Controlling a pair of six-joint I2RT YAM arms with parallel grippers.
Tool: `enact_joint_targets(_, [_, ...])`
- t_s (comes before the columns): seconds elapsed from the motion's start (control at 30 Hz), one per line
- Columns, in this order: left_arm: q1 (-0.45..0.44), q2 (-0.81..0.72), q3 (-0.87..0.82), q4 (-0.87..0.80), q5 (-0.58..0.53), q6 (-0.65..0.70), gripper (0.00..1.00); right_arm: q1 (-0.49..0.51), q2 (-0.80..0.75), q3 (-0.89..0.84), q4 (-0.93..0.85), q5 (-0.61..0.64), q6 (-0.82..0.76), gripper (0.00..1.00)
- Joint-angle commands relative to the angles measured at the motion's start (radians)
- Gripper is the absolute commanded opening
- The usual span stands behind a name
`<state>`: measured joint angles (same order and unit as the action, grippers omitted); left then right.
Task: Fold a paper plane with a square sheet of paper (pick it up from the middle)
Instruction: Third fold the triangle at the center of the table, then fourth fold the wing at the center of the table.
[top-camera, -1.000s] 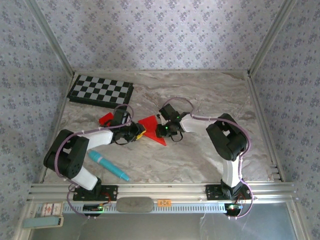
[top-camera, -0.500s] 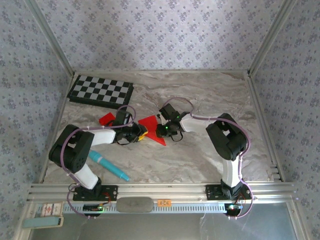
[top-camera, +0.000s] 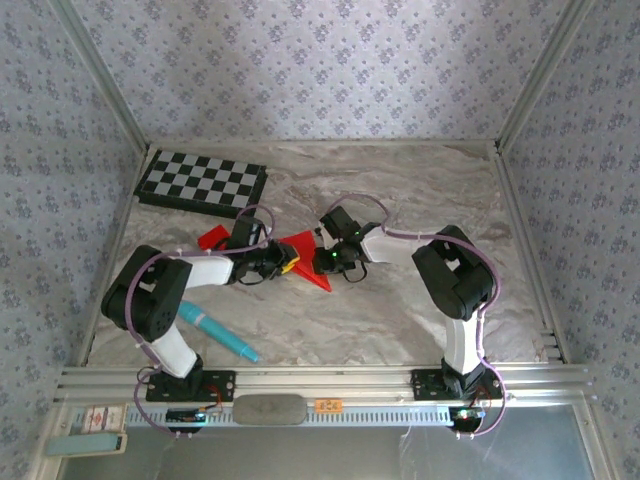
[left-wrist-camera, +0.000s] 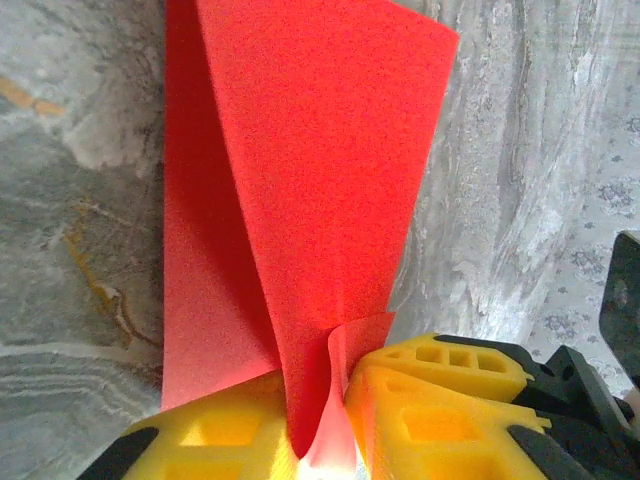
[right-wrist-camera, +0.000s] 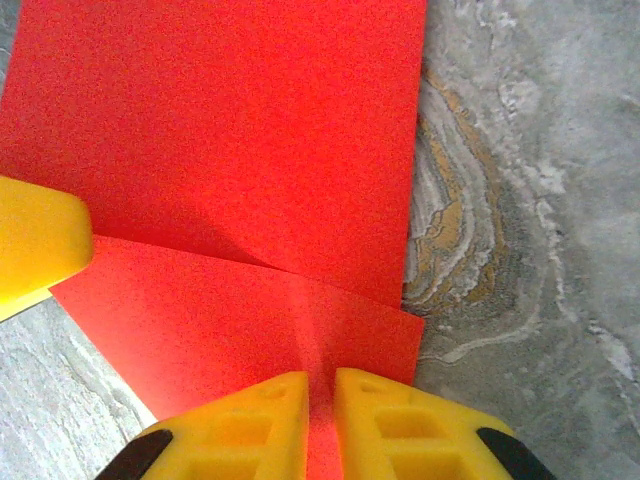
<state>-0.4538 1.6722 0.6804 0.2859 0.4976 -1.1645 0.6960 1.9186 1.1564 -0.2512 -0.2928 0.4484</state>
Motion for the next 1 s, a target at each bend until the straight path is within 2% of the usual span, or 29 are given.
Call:
enact_joint_targets(0.0, [0.003, 0.015, 0.010, 0.039, 0.030, 0.017, 0.20, -0.007, 0.033, -0.017, -0.034, -0.003, -0.029, 0.18])
enact_joint_targets(0.27, [0.006, 0.005, 0.013, 0.003, 0.017, 0.036, 0.12, -0.025, -0.034, -0.016, -0.017, -0.025, -0.074, 0.22])
enact_joint_targets(0.57, [-0.002, -0.035, 0.031, -0.083, -0.047, 0.009, 0.07, -0.025, -0.223, -0.123, 0.105, 0.112, -0.181, 0.44])
enact_joint_targets(0.77, [-0.011, -0.065, 0.070, -0.194, -0.102, 0.003, 0.07, 0.021, -0.275, -0.225, 0.219, 0.186, -0.274, 0.49])
enact_joint_targets(0.97, [-0.019, -0.057, 0.110, -0.270, -0.106, -0.019, 0.07, 0.115, -0.225, -0.226, 0.261, 0.219, -0.388, 0.49])
